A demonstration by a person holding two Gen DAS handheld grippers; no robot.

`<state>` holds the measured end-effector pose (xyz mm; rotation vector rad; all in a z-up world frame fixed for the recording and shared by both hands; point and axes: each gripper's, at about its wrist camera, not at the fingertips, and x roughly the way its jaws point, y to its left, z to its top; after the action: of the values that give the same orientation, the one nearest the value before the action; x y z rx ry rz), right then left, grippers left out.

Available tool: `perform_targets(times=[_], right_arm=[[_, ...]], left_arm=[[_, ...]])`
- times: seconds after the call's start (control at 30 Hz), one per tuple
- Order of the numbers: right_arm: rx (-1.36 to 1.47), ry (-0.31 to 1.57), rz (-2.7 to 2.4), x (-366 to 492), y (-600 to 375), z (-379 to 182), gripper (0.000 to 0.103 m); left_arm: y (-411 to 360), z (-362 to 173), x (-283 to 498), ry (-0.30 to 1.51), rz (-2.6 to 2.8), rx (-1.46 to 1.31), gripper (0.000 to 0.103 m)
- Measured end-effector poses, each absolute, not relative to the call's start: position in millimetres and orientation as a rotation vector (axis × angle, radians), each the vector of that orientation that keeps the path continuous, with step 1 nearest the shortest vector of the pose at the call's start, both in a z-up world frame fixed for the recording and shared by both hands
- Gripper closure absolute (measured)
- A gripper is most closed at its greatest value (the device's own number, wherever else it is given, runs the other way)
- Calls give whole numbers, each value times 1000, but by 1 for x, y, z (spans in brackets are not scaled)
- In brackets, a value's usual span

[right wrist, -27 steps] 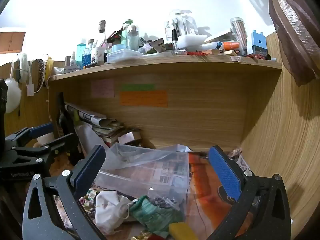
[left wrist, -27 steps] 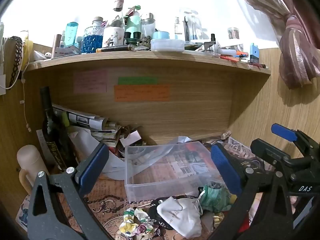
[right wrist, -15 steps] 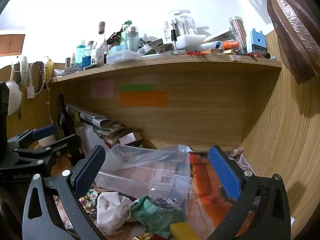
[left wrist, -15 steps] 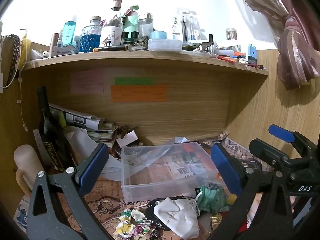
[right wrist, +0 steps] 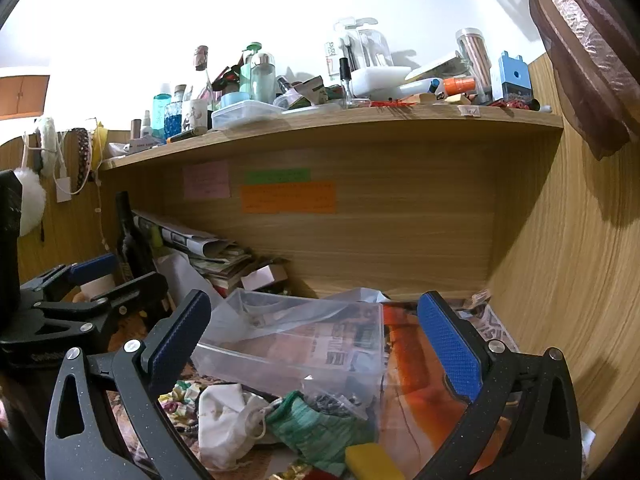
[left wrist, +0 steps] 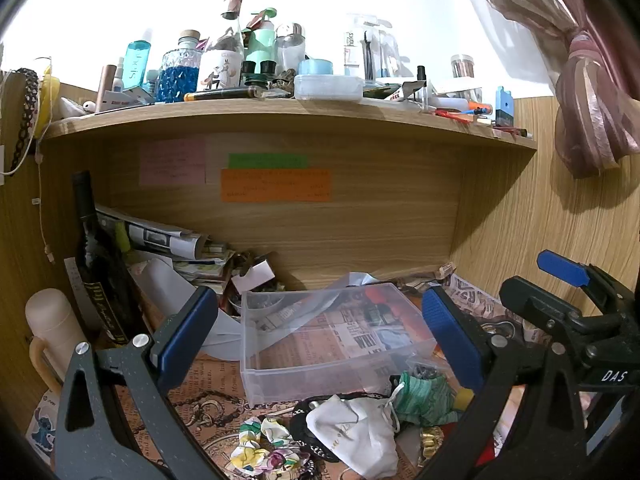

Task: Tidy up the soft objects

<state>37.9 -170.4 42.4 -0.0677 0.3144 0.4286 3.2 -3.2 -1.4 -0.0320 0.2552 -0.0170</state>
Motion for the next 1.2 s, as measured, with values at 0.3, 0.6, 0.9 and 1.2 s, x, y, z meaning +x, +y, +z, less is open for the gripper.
perform_targets(times=[0.3,0.6,0.9,1.2], right_arm=[[-63,316,432,38,-170,41,0],[-62,315,433,37,-169,41,0],[-54,318,434,36,-169,42,0],[-46,317,437,36,-169,43,0]], left_arm=[[-3,-2,3,255,-18,-32,0],[-3,-1,3,256,-19,-33,0],[-4,-5,6,259,-18,-38,0],[-4,-5,6,260,-19,-39,0]])
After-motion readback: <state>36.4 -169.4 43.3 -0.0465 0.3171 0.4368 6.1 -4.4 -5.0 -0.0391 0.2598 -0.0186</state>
